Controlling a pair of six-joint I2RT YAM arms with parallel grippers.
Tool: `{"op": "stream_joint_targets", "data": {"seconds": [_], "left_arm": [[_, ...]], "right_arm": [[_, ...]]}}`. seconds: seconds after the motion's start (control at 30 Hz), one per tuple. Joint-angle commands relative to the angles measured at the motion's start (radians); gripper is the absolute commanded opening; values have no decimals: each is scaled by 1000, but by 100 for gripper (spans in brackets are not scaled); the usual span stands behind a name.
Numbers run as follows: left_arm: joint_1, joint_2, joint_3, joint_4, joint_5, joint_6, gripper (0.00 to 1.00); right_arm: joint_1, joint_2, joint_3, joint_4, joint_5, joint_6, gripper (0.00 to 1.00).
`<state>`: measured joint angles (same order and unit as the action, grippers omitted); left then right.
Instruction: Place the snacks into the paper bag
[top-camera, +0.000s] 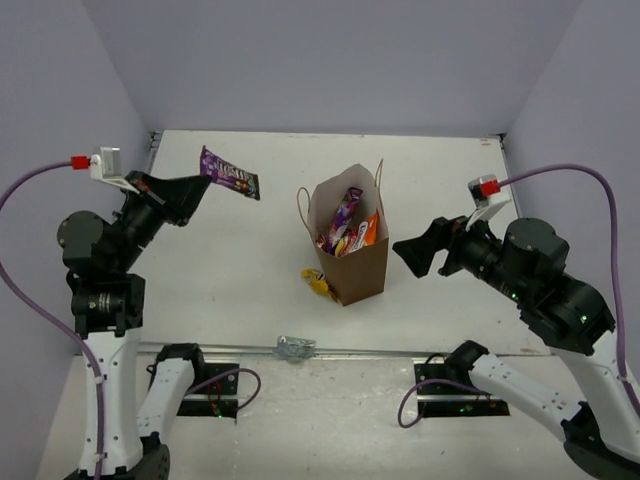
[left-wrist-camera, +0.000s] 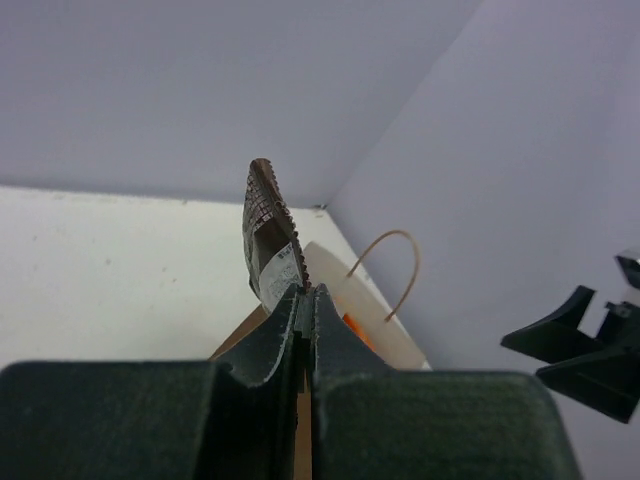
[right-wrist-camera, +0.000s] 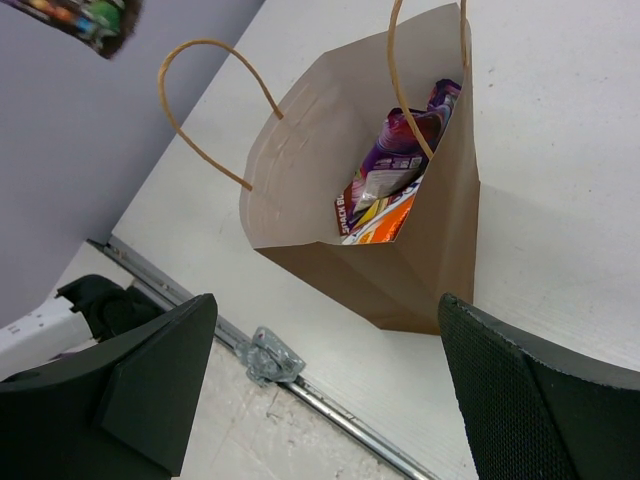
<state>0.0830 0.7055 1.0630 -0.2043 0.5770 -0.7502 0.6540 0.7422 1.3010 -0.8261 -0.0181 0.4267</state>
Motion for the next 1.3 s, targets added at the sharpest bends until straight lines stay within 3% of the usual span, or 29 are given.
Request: {"op": "stream_joint_targets", "data": {"seconds": [0.0,0.23,0.33,0.5,0.53,0.67,0.83,1.0,1.03,1.07,1.1,1.13,1.17,1.2,1.27], "left_arm": [[-3,61,196,-47,72,-58,0],[-5,215,400,107,194,-196,0],[-43,267,442,138,181,-210,0],[-283,345,425,140,63,-123,0],[-380,359,423,137,2,-109,0],[-587,457,472,80,-159,-14,0],[-701,517,499,55,-247,28,0],[-744,534,442,54,-276,32,0],[-746,535,419,51,-287,35,3],[-746,542,405,39,-290,44,37],[-746,542,405,34,-290,48,38],[-746,552,399,32,-278,49,74],[-746,558,397,28,-273,51,92],[-746,565,403,11,-269,57,100],[-744,575,445,-13,-266,77,100]], "right_arm": [[-2,17,20,24,1,7,95],[-2,40,67,22,3,14,95],[-2,54,83,24,-9,18,95],[-4,66,99,19,-11,20,95],[-4,66,101,19,-10,20,95],[-2,66,101,15,-5,18,95],[-2,62,98,12,-3,17,95],[-2,54,100,12,3,18,95],[-2,52,101,10,1,20,95],[-2,48,98,12,1,20,96],[-2,43,96,12,1,18,96],[-2,42,95,12,3,18,96],[-2,39,93,12,3,18,96],[-2,39,90,12,1,18,96],[-2,39,87,12,-19,15,96]]}}
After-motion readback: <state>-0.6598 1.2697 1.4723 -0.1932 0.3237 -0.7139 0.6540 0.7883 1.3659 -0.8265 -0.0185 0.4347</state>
